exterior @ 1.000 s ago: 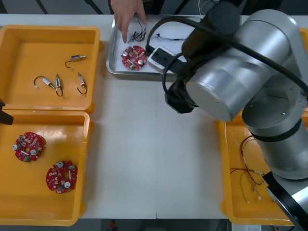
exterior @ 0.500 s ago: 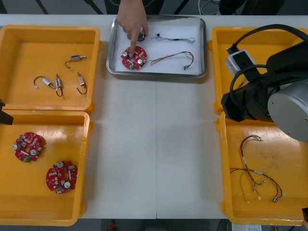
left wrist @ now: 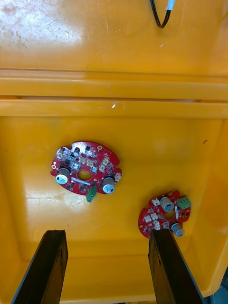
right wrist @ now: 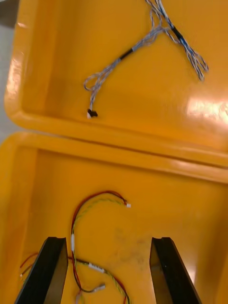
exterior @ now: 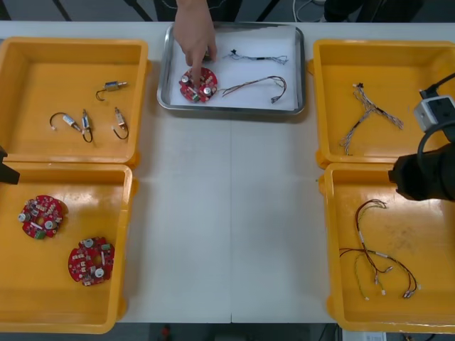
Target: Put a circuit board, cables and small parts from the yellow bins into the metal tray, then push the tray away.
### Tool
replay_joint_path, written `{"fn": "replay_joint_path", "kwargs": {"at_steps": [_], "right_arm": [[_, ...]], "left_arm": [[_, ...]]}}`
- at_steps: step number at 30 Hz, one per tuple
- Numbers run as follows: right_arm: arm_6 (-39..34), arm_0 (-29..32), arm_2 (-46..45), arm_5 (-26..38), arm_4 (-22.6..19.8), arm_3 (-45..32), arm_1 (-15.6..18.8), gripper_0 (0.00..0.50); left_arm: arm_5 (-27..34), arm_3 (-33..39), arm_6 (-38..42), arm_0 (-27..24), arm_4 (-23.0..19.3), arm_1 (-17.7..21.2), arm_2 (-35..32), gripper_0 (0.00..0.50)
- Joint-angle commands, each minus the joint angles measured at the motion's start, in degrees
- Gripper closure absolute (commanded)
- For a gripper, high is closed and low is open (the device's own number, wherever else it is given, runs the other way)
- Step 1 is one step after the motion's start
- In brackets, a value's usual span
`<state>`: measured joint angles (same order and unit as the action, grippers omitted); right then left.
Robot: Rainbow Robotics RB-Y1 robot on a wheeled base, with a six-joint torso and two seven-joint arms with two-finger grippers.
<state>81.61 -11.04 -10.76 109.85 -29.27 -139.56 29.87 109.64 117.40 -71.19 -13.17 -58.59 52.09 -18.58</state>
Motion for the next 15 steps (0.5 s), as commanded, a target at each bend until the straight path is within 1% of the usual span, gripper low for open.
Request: {"fn": "replay_joint_path", "kwargs": {"at_steps": [1, 4, 7, 15], "right_arm": [[-1.7, 5.2, -5.9, 0.1, -3.3, -3.1, 2.8, 0.0], [-2.1, 7.3, -7.5, 0.1, -4.7, -3.3, 3.4, 0.0], [-2.9, 10.2, -9.2, 0.1, -4.8, -3.5, 4.1, 0.0], [-4.4, 14.6, -11.6, 0.1, -7.0, -3.6, 4.4, 0.0]], "left_arm": [[0.4, 1.5, -4.1, 1.0, -0.3, 2.6, -1.9, 0.0], [0.4, 1.5, -4.1, 1.0, -0.3, 2.6, -1.9, 0.0], [0.4, 1.5, -4.1, 1.0, -0.3, 2.6, -1.9, 0.0], [0.4, 1.5, -4.1, 1.0, -0.3, 2.6, -1.9, 0.0]]}}
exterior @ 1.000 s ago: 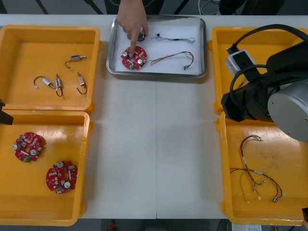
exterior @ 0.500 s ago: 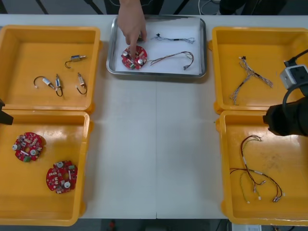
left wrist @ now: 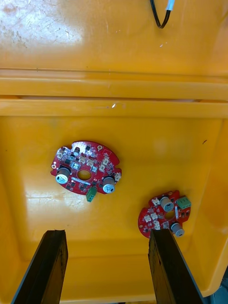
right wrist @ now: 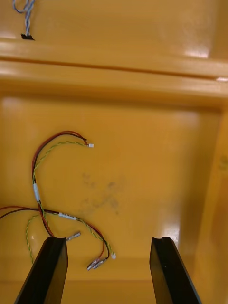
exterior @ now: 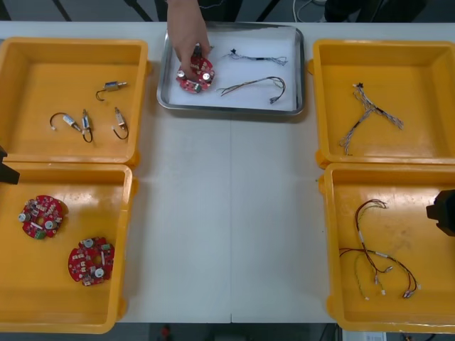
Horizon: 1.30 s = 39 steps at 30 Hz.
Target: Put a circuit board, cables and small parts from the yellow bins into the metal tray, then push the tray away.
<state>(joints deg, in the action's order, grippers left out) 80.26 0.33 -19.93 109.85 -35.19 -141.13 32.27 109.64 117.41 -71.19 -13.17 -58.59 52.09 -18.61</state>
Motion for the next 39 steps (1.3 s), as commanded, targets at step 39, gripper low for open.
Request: {"fn": "replay_joint_path", "kwargs": {"at_steps": [39], "right_arm": [[-9.2, 1.6, -2.4, 0.1, -6.6, 1.2, 2.4, 0.0]], "left_arm": [[0.4, 1.5, -4.1, 1.0, -0.3, 2.6, -1.9, 0.0]]}}
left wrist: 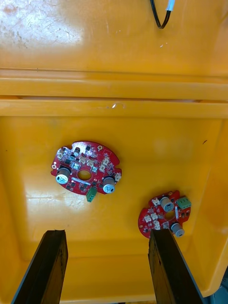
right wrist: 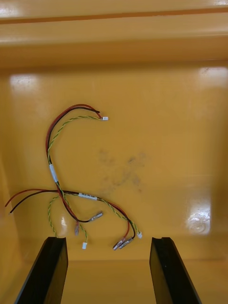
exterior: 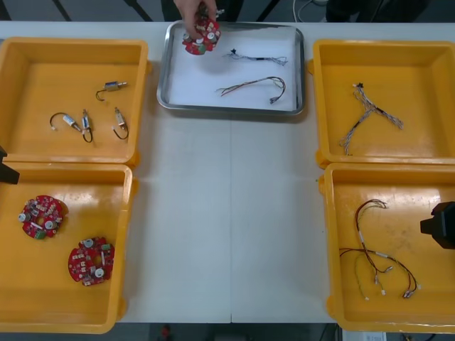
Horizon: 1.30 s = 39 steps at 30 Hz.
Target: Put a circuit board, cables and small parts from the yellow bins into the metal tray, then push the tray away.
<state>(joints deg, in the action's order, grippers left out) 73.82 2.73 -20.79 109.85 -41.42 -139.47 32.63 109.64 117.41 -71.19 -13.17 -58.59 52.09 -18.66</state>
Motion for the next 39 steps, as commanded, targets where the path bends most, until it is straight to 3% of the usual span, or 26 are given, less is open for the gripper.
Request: {"fn": "replay_joint_path", "kwargs": {"at_steps": [1, 39], "right_arm": [[-2.8, -0.8, -1.5, 0.1, -0.3, -0.5, 2.1, 0.0], [-2.8, -0.8, -1.5, 0.1, -0.3, -0.5, 2.1, 0.0]], "left_arm": [[0.4, 1.5, -4.1, 1.0, -0.3, 2.6, -1.8, 0.0], [0.4, 1.5, -4.1, 1.0, -0.3, 2.6, -1.8, 0.0]]}}
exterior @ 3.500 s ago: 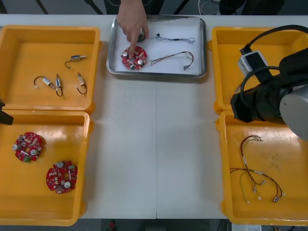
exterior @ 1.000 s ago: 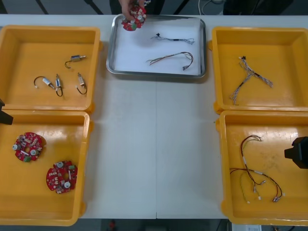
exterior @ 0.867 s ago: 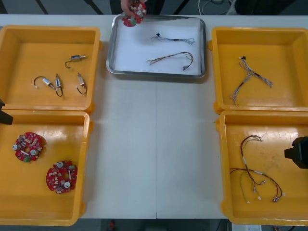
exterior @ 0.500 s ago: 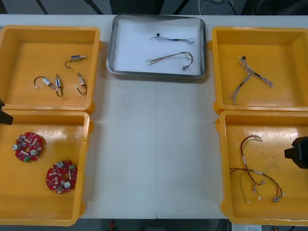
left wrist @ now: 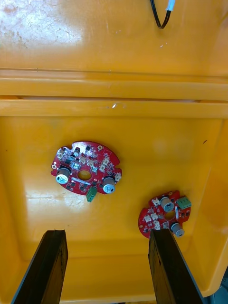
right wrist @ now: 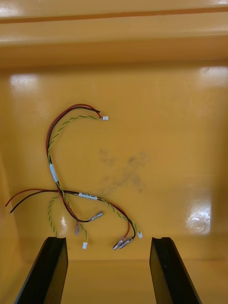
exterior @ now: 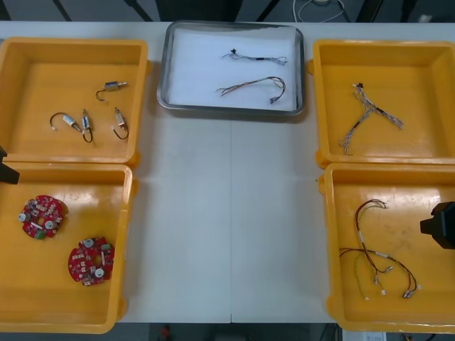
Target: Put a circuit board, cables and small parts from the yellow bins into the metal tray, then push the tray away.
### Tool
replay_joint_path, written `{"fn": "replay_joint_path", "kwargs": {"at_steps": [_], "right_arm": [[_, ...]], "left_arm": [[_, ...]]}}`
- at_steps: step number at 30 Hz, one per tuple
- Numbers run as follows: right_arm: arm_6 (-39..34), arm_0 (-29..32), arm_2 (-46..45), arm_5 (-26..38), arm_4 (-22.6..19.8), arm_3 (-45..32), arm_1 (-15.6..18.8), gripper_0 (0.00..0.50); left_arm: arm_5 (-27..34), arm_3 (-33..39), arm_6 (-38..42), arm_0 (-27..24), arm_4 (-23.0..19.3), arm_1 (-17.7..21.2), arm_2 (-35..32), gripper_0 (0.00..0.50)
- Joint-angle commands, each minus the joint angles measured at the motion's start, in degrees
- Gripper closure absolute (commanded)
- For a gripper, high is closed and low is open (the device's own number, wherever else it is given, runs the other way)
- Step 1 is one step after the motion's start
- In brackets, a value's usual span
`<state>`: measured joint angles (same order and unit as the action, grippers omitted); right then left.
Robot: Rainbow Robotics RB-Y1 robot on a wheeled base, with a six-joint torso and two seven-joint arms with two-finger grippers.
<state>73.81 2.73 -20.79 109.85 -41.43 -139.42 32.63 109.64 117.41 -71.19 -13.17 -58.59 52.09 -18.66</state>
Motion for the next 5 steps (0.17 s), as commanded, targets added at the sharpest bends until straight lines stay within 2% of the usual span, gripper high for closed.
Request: {"fn": "replay_joint_path", "kwargs": {"at_steps": [1, 5], "right_arm": [[-2.8, -0.8, -1.5, 0.1, -0.3, -0.5, 2.1, 0.0], [-2.8, -0.8, -1.5, 0.1, -0.3, -0.5, 2.1, 0.0]], "left_arm": [[0.4, 1.5, -4.1, 1.0, -0.3, 2.6, -1.8, 0.0], [0.4, 1.5, -4.1, 1.0, -0.3, 2.6, -1.8, 0.0]]}}
